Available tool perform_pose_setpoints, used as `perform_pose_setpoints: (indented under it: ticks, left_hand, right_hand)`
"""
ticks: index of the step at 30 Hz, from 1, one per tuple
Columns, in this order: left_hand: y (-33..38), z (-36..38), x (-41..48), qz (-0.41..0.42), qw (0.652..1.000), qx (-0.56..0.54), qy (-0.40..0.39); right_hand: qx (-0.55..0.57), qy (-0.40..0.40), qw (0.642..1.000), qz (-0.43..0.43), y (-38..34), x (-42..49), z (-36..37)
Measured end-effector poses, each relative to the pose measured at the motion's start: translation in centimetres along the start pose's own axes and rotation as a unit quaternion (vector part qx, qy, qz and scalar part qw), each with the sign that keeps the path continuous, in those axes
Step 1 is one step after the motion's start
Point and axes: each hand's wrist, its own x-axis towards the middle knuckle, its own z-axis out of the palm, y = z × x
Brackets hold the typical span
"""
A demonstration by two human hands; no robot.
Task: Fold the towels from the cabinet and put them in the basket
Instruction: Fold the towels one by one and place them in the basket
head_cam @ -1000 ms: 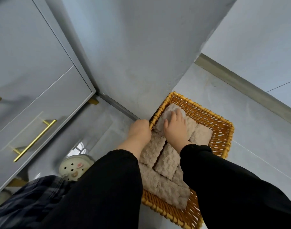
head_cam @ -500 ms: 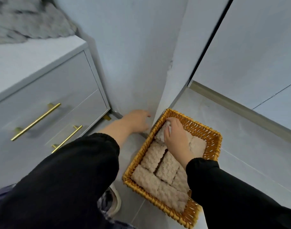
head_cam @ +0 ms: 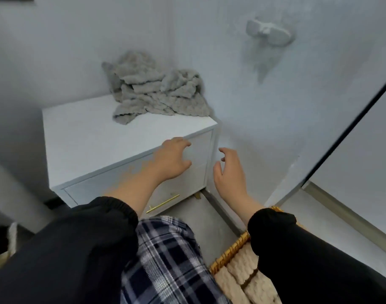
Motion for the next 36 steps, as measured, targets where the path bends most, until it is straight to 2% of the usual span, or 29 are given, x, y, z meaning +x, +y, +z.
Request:
perform_pose_setpoints:
  ticks: [5, 12, 14, 18, 22, 25, 29, 36]
  left_hand:
    - [-6.0, -3.3, -2.2, -0.093, 0.986, -0.055, 0.126]
    - [-13.0, -3.5, -3.0, -0.191, 0.955, -0.102, 0.205]
    - [-14.5, -3.4, -2.4, -0.209, 0.962, -0.050, 0.172]
    - [-15.9, -3.8, -0.9, -0.211, 0.970, 0.106, 0.050]
    - [-17.4, -4.1, -0.2, -0.222, 0.969, 0.113, -0.001]
    - [-18.0, -4.5, 0.1, -0.234, 0.966, 0.112, -0.001]
    - [-18.3, -4.4, 0.1, -0.234, 0.967, 0.096, 0.016]
    - [-19.2, -5.3, -0.1, -0.256, 0.965, 0.028, 0.040]
  right_hand:
    - [0.097, -0.036, 0.994, 0.036, -7.4, 3.8, 3.8]
    - [0.126, -0.045, 0.991, 0.018, -14.4, 6.2, 9.8]
    - [0.146, -0.045, 0.988, 0.035, -15.6, 7.0, 11.3]
    - [0.143, -0.050, 0.987, 0.058, -16.6, 9.0, 13.8]
    - [0.068, -0.102, 0.992, 0.015, -16.4, 11.0, 16.2]
    - [-0.050, -0.155, 0.985, -0.060, -15.9, 12.5, 18.1]
    - [-0.207, -0.212, 0.945, -0.140, -15.2, 14.2, 19.5]
    - [-0.252, -0.195, 0.928, -0.190, -15.8, 13.6, 18.1]
